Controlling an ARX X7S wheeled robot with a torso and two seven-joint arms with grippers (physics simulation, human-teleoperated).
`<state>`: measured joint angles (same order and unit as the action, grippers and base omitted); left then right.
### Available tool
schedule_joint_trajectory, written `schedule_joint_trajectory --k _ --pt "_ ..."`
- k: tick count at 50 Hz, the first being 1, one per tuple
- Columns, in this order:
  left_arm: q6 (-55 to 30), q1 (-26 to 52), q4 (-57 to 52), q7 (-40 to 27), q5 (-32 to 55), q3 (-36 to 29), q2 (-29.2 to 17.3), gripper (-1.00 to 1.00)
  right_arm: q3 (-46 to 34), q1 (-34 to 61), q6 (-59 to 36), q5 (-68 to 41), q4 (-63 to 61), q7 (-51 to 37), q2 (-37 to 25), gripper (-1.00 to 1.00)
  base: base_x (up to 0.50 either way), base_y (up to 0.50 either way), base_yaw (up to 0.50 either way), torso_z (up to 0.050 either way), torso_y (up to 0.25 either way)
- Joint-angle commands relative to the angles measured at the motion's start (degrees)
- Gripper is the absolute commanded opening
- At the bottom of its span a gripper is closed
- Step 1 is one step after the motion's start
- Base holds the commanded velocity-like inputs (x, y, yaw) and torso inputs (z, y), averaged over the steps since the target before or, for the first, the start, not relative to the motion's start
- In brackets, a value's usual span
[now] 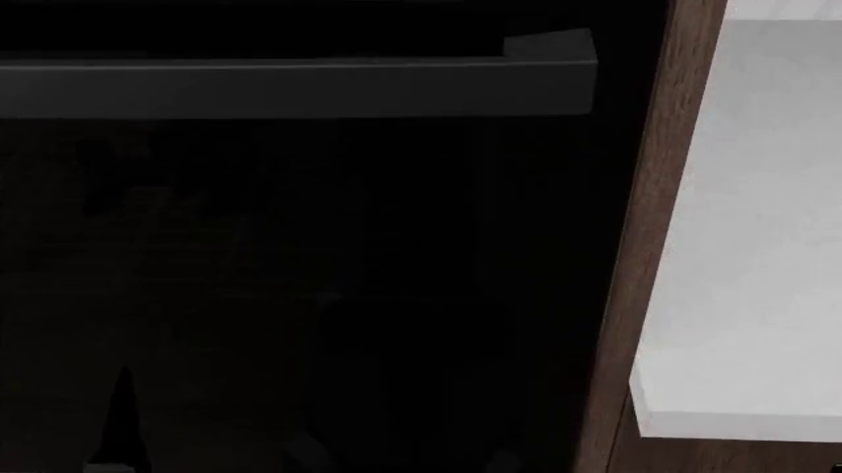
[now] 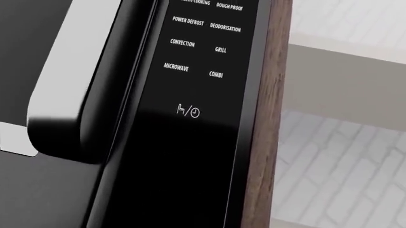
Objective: Press the start button on the microwave
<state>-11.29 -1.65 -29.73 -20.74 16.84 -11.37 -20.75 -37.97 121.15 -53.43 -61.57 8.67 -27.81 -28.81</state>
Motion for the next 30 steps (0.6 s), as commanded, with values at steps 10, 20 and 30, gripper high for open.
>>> schedule_joint_trajectory --k 10,20,30 --pt "0.31 -0.02 0.10 0.54 -1.12 1.07 0.81 1.00 -1.03 0.64 2.84 4.78 5.94 5.83 3.33 -1.00 0.00 0.00 0.00 0.000 0.000" --pt "0.80 -0.23 0.72 0.35 -1.06 1.16 0.72 1.00 -1.85 0.55 3.96 5.81 8.45 7.47 4.70 -1.00 0.00 0.00 0.00 0.000 0.000" --pt "1.30 -0.01 1.52 0.46 -1.03 0.99 0.69 1.00 -3.16 0.93 5.59 7.94 12.15 9.40 5.76 -1.00 0.00 0.00 0.00 0.000 0.000"
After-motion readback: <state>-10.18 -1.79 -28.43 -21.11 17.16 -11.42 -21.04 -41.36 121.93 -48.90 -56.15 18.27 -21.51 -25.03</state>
